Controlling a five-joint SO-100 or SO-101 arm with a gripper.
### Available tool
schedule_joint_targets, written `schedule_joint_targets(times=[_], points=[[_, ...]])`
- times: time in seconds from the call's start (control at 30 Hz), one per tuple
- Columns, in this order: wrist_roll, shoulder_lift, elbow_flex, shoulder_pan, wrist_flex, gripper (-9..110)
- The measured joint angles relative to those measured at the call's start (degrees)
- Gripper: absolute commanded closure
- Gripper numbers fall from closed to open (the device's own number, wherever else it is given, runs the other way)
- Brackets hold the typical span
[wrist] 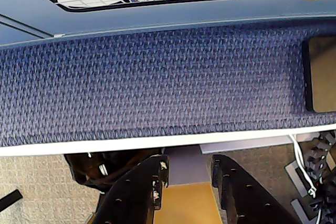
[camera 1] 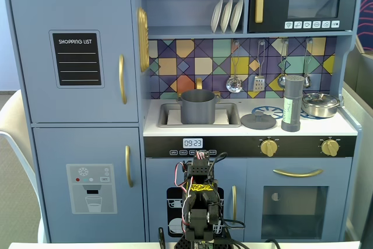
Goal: Put salt in the gray recipient
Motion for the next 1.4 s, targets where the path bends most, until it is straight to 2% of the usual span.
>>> schedule_joint_targets(times=[0.23,0.6,0.8,1.1,1.23,1.4], points=[[-5.9,0.1,0.6,0.6,1.1,101],[-6.3,0.1,0.1,0.6,1.9,101],[-3.8,-2.5,-12.3,3.9,3.2,101],[-6.3,-20.0,-43.9,31.6,-8.1,101],[-6.4,-28.7,-54.3,41.7,-19.1,88],[-4.3,-38.2,-55.7,45.7,-42.6,71]])
